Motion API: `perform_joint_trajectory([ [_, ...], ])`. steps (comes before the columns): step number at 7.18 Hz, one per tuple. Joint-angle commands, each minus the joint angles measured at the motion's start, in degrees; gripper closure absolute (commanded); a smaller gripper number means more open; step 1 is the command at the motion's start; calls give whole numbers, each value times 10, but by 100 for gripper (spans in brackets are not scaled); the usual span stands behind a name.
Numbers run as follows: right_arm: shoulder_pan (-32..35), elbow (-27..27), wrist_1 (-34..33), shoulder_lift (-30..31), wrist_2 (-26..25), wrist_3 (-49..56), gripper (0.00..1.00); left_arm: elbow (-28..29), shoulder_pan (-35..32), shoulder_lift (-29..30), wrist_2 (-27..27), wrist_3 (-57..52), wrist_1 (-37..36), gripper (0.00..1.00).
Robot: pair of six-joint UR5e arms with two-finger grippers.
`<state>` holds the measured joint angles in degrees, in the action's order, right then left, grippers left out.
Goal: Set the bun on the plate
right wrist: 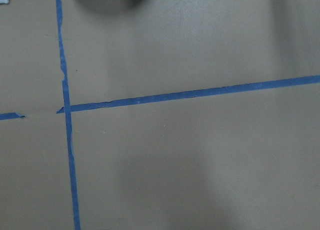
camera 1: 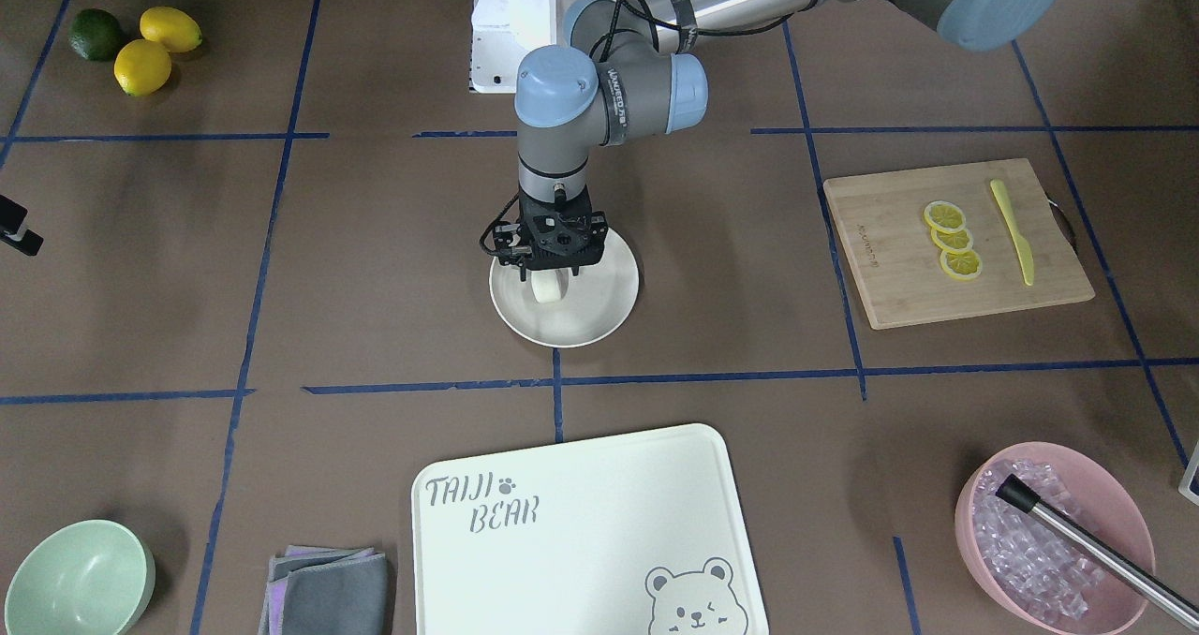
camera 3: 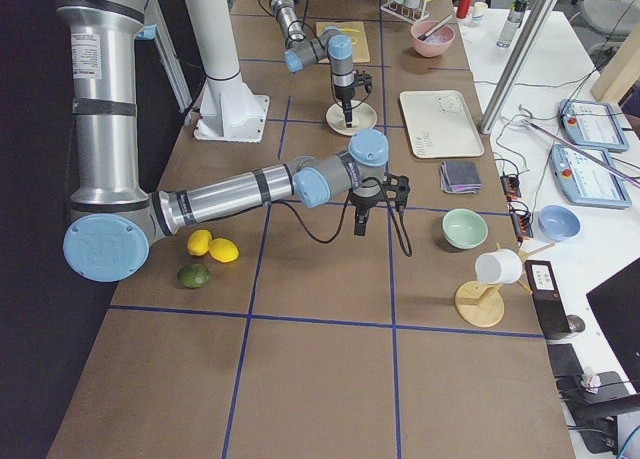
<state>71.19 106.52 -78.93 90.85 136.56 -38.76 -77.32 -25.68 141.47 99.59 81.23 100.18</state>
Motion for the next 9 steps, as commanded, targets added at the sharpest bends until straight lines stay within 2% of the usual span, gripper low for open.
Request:
perform_joint_trajectory([
  [1, 0, 2, 0, 0, 0, 0, 0, -60, -2, -7, -8, 0, -66, 0],
  [2, 8, 2, -2, 1, 1, 0, 0, -126, -4, -39, -7, -3, -106, 0],
  [4, 44, -3, -7, 22, 17, 44, 0, -301, -26, -189, -3, -114, -121, 0],
  [5, 61, -14, -8, 38, 17, 94, 0, -371, -44, -277, -2, -156, -99, 0],
  [6, 82, -41, -7, 46, 17, 151, 0, -415, -78, -384, 28, -211, -44, 0],
  [7, 114, -80, -8, 44, 18, 217, 0, -412, -151, -479, 119, -298, 42, 0],
  [8, 137, -104, -8, 43, 18, 262, 0, -400, -225, -535, 180, -420, 62, 0],
  [9, 155, -118, -9, 44, 18, 298, 0, -366, -307, -562, 219, -559, 62, 0],
])
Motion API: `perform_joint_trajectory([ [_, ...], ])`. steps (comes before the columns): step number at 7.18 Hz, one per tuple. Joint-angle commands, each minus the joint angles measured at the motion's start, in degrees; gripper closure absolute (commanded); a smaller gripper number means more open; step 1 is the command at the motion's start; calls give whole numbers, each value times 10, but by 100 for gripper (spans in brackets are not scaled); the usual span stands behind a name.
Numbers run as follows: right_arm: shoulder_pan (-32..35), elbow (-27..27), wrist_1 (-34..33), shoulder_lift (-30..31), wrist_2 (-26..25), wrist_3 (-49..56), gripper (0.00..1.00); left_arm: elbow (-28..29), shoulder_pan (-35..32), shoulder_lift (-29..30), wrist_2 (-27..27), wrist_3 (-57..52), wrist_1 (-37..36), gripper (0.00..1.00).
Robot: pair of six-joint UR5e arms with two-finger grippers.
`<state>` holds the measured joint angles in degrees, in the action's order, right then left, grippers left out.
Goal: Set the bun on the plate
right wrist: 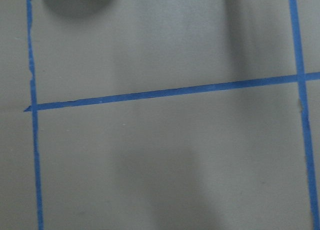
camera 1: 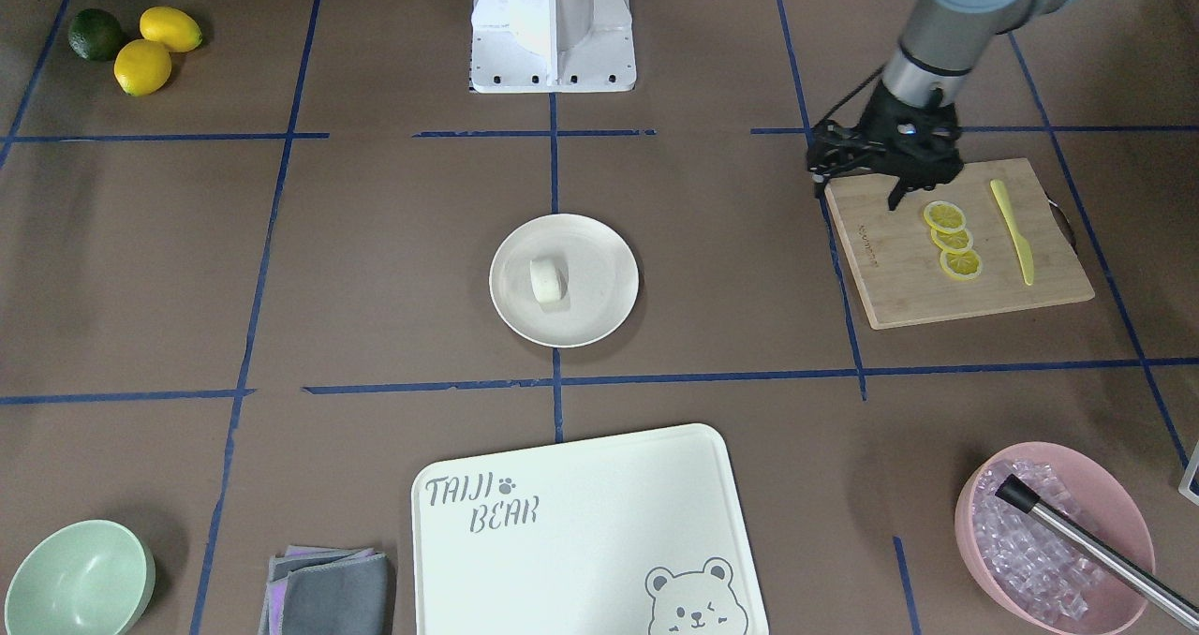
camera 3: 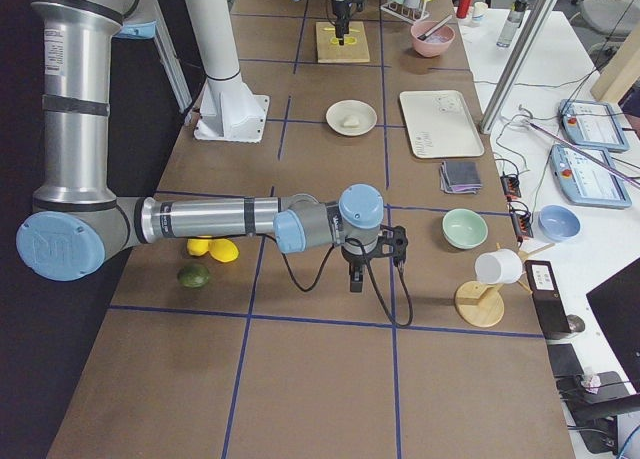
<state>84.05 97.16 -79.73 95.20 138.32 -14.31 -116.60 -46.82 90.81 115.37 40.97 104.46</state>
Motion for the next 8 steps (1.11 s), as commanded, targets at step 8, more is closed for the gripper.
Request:
perform_joint_trajectory([
  [8, 81, -26, -97, 3, -13, 219, 0, 142, -411, 1, 195, -571, -312, 0],
])
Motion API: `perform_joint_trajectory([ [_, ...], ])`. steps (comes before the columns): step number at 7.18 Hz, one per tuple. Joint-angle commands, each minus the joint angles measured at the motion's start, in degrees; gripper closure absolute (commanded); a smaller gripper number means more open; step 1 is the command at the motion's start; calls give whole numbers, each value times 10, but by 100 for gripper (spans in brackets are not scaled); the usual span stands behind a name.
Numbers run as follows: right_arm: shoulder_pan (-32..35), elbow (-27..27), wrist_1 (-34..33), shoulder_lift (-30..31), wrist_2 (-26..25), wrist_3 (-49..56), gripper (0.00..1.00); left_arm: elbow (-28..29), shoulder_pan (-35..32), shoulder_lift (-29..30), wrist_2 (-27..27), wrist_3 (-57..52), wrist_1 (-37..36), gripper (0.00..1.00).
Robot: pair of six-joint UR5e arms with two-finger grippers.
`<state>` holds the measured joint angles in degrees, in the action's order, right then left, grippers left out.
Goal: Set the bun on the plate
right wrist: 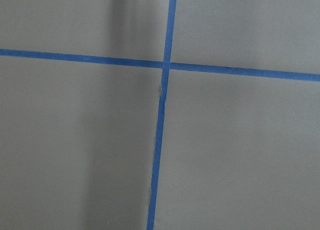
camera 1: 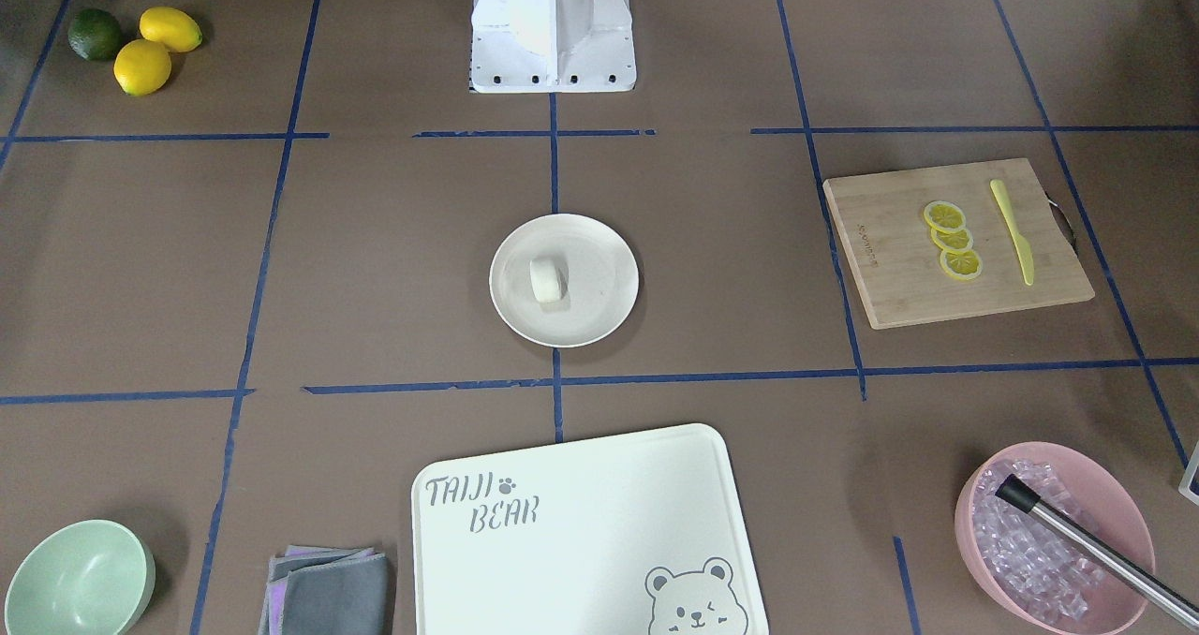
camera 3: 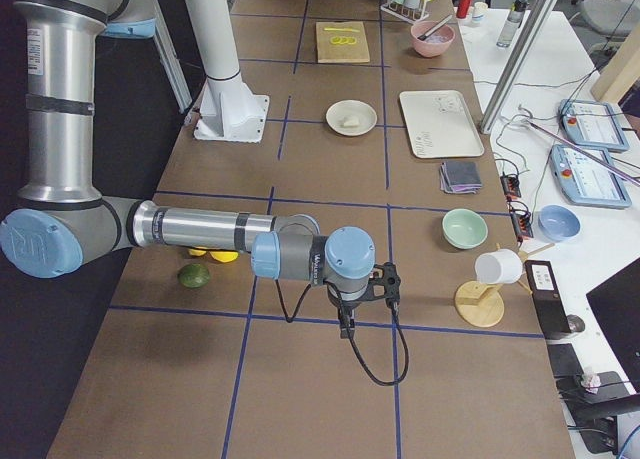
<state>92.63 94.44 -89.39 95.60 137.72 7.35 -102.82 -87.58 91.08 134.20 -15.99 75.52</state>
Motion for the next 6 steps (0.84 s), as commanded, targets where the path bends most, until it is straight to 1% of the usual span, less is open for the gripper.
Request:
perform_joint_trajectory([
  [1, -12, 2, -2, -2, -10, 2, 0, 2, -3, -17, 25, 1, -19, 0],
  [2, -24, 1, -8, -3, -10, 2, 0, -7, -5, -25, 26, 0, -15, 0],
  [4, -32, 3, -12, -2, -11, 2, 0, -7, -7, -28, 25, -1, -13, 0],
  [6, -31, 3, -12, -3, -11, 3, 0, -19, -7, -28, 25, -1, -13, 0],
])
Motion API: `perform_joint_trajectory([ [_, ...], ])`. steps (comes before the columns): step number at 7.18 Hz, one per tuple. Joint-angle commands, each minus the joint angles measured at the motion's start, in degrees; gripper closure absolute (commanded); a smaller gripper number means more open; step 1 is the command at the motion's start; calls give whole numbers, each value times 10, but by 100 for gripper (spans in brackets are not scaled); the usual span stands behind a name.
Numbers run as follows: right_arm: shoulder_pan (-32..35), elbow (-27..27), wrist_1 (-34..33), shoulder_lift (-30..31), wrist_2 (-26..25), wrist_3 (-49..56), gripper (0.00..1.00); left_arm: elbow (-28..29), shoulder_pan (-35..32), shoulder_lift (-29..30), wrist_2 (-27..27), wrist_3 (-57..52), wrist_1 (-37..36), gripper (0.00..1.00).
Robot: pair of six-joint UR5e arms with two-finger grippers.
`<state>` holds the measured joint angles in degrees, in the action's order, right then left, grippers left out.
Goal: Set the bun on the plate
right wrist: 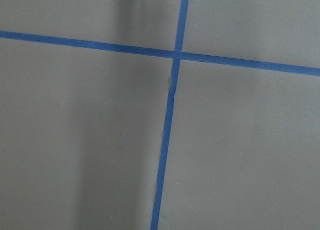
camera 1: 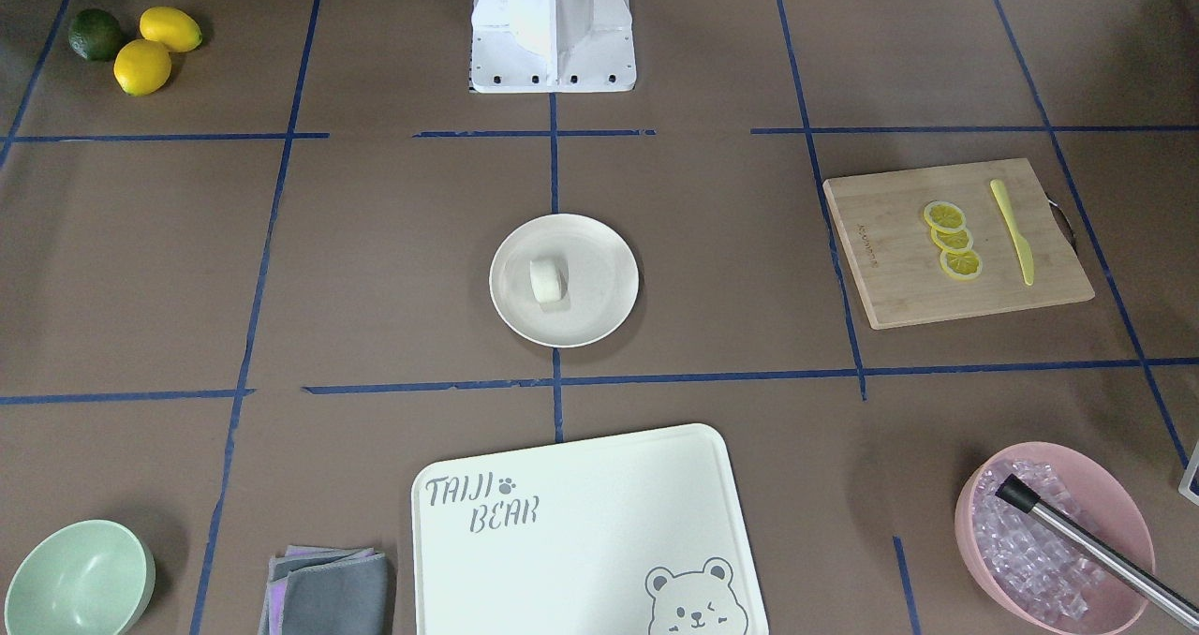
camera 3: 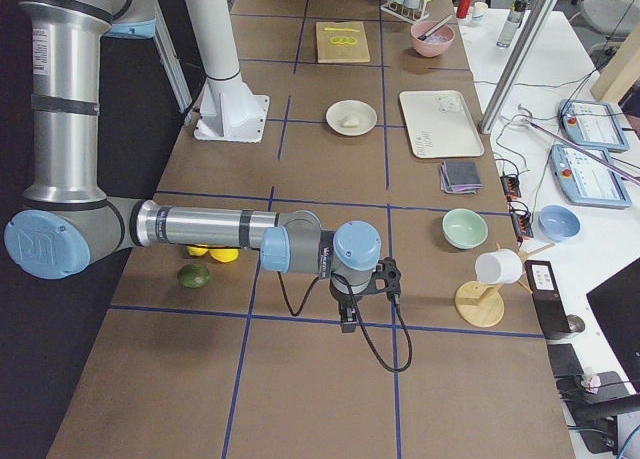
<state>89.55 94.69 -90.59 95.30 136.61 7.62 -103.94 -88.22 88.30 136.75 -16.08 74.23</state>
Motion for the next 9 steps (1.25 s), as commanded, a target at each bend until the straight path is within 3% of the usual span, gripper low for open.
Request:
perform_joint_trajectory([
  [1, 0, 1, 0, 0, 0, -1, 0, -11, 0, -16, 1, 0, 0, 0],
  [3, 1, 0, -3, -17, 0, -1, 0, -52, -7, -52, -2, 1, 2, 0],
  [5, 5, 3, -22, -27, 1, -1, 0, -47, -15, -52, -10, 9, 1, 0],
  [7, 12, 3, -24, -30, 0, -1, 0, -55, -24, -54, -79, 41, 0, 0],
  [9, 15, 3, -24, -35, 1, -1, 0, -37, -24, -54, -73, 39, 1, 0],
])
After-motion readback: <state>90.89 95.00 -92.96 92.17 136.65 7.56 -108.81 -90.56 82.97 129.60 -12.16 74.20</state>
